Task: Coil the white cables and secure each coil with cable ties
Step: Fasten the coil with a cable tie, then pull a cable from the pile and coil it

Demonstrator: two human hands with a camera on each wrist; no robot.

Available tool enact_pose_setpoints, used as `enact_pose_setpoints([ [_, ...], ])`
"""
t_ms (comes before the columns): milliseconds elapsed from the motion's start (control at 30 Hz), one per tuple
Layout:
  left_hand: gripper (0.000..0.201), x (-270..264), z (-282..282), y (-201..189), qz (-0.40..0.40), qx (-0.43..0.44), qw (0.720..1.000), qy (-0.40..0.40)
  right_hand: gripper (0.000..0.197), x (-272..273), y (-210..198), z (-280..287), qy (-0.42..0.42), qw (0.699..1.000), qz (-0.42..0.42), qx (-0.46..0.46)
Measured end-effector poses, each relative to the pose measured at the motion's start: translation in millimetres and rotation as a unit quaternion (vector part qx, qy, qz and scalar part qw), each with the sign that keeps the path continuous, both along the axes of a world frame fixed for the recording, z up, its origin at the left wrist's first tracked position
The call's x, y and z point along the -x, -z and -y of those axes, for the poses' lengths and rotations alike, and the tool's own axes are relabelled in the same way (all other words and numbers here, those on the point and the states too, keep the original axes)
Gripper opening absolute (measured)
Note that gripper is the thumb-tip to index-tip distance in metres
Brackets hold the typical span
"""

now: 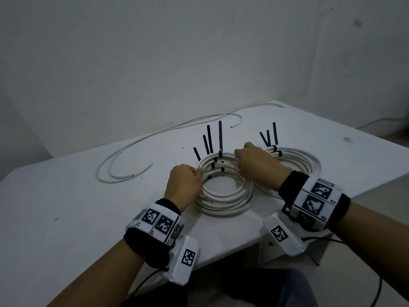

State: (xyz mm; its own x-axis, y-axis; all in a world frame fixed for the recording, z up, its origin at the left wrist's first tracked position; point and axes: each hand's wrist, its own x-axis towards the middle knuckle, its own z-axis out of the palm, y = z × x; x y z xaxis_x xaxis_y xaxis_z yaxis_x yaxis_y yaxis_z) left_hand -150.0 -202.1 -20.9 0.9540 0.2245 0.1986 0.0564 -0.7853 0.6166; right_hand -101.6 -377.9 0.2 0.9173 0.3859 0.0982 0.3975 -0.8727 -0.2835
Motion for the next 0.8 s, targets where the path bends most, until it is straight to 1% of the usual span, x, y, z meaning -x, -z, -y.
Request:
enact_pose_setpoints([
  [67,0.052,0,-2,1,-0.029,-0.024,0.999,0.01,0.008,0,2,1,0.001,1.0,0.006,0.017],
  [200,0.059,0,-2,3,-0.093,-0.067,0.993,0.031,0.015,-4,2,0,0.003,0.999,-0.013,0.034],
  [333,0.071,0,-6,-2,-0.125,-0.063,0.99,0.028,0.021,-6,-2,1,0.018,0.998,-0.039,0.036],
  [400,0.074,1,-12,-10,-0.12,-0.053,0.991,0.013,0.033,-3,-9,3,0.023,0.999,-0.019,0.034],
  [467,0.072,4,-21,-21,-0.103,-0.045,0.994,-0.012,0.047,2,-21,1,0.02,0.999,0.025,0.022],
  [500,0.07,6,-27,-29,-0.095,-0.042,0.994,-0.02,0.047,4,-28,-2,0.012,0.999,0.043,0.003],
  [600,0.055,13,-55,-55,-0.065,-0.054,0.996,-0.042,0.031,8,-51,-21,-0.044,0.994,0.067,-0.077],
  [667,0.043,20,-78,-70,-0.057,-0.061,0.995,-0.062,0.021,10,-62,-42,-0.092,0.988,0.046,-0.111],
  [733,0.03,26,-104,-80,-0.057,-0.062,0.993,-0.086,0.016,12,-70,-69,-0.135,0.985,0.018,-0.107],
  [800,0.024,32,-132,-83,-0.062,-0.054,0.991,-0.108,0.014,10,-72,-98,-0.164,0.983,-0.002,-0.08],
])
